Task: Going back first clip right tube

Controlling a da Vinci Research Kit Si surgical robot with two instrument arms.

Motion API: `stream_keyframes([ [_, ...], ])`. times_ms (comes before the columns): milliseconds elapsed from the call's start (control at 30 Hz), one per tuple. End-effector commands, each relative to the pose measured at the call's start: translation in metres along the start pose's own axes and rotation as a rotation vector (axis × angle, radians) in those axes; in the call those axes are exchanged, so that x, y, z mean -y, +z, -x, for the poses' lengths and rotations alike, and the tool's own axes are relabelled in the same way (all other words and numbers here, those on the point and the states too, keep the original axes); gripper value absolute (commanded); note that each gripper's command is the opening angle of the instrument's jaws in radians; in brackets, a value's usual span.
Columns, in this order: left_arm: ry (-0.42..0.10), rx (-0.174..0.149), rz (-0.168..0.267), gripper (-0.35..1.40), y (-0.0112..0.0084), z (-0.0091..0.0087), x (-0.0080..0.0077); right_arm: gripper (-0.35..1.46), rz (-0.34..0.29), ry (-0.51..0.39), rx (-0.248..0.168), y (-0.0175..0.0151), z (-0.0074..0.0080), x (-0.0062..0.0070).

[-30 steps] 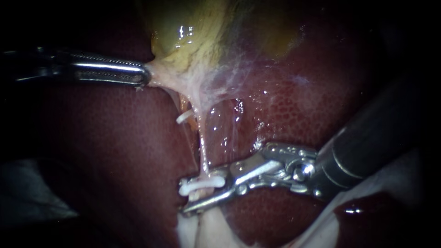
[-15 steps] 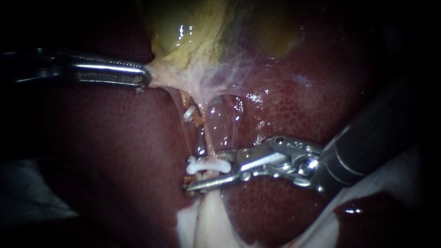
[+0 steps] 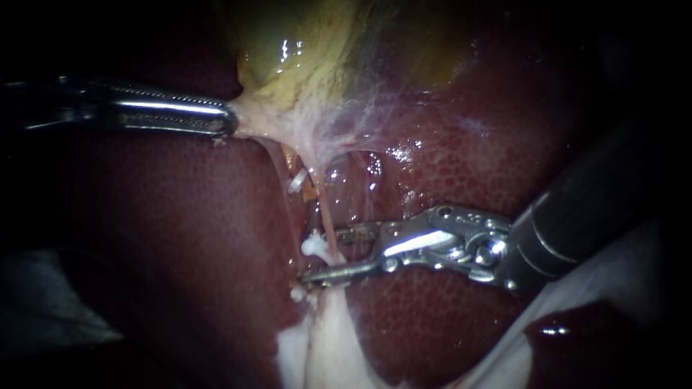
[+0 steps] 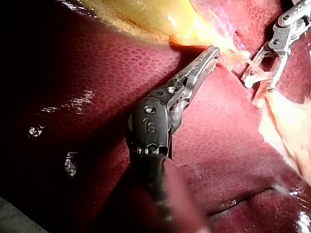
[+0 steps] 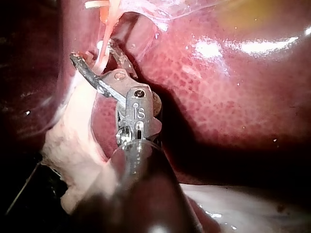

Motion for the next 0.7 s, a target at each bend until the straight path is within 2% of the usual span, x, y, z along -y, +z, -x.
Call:
stream_keyframes([
  [33,0.0,0.0,0.001,-0.35,0.0,0.0,0.0,0.5,0.0,-0.004,-0.002,0.0,0.0,0.0],
  [133,0.0,0.0,0.001,-0.35,0.0,0.0,0.0,0.5,-0.003,-0.004,0.0,-0.0001,0.0001,0.0001],
  [400,0.001,0.0,0.001,-0.35,0.0,0.0,0.0,0.5,-0.106,-0.011,0.048,0.0005,0.0001,0.0012],
  [600,0.001,0.0,0.001,-0.35,0.0,0.0,0.0,0.49,-0.16,-0.025,0.037,0.0014,-0.0001,0.0022],
  [700,0.001,0.0,0.001,-0.35,0.0001,0.0,0.0,0.48,-0.162,-0.062,0.036,0.0018,-0.0001,0.0021],
])
